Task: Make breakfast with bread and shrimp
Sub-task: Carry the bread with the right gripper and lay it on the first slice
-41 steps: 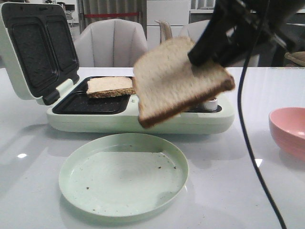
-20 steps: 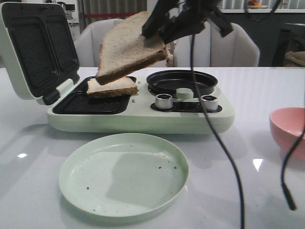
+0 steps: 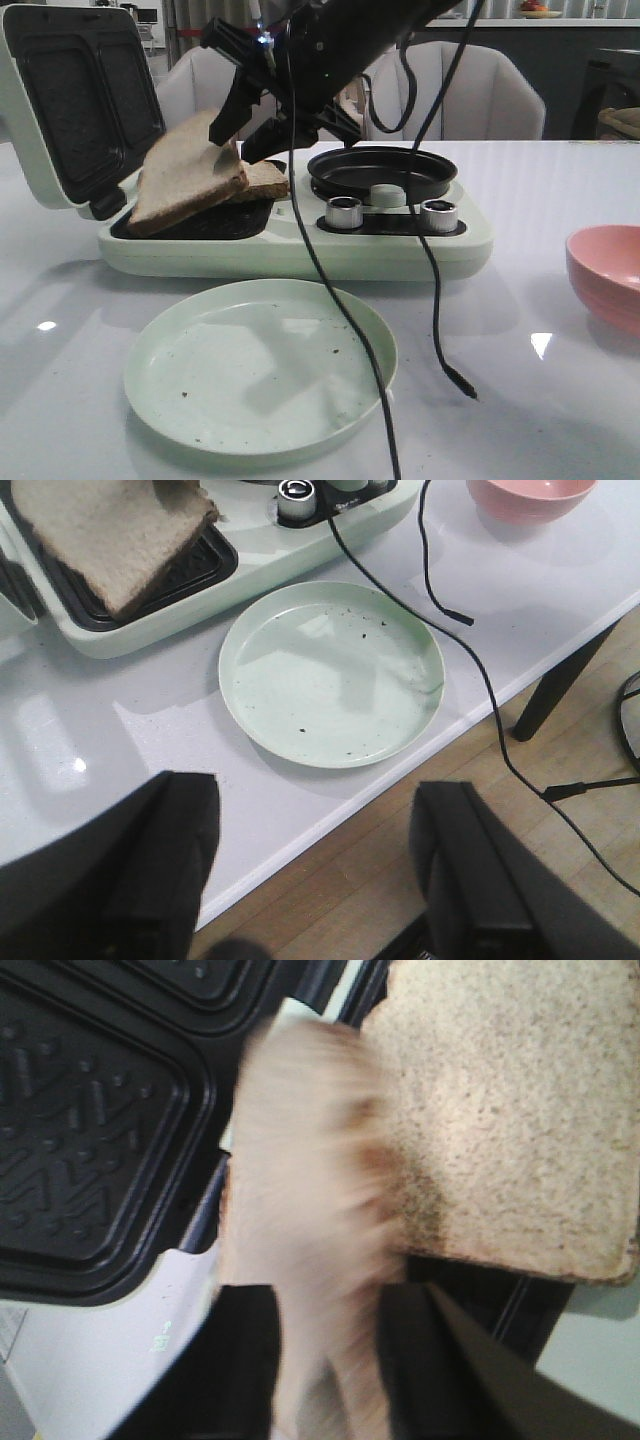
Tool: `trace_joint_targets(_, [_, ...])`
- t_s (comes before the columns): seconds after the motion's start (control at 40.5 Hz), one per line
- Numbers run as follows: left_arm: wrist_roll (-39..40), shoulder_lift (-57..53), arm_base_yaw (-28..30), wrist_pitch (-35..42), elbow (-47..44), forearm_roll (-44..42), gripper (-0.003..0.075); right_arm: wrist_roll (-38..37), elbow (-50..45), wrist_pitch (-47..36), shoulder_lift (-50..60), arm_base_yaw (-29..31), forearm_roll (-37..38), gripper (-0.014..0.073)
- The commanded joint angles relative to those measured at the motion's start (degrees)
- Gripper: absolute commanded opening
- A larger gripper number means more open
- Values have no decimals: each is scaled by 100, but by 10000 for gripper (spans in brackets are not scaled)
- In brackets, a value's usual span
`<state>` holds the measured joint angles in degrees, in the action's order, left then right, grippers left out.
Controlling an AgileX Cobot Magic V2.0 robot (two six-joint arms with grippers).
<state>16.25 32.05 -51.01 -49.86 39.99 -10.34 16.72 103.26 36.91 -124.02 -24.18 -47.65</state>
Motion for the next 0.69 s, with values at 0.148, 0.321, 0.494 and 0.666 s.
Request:
trace_joint_targets(0.148, [12,12,-39,395,161,-51,475,44,369,8,465,59,250,517])
trace_joint_targets(0.321, [12,12,-39,395,161,-62,475,44,376,252,1048,63,1397,516])
trace_joint_targets(0.494, [12,12,-39,395,161,-103,475,-282,278,896,1876,70,3175,516])
trace_joint_targets(0.666, [12,12,-39,395,161,-176,475,-1147,-445,1120,2935,70,4464,516])
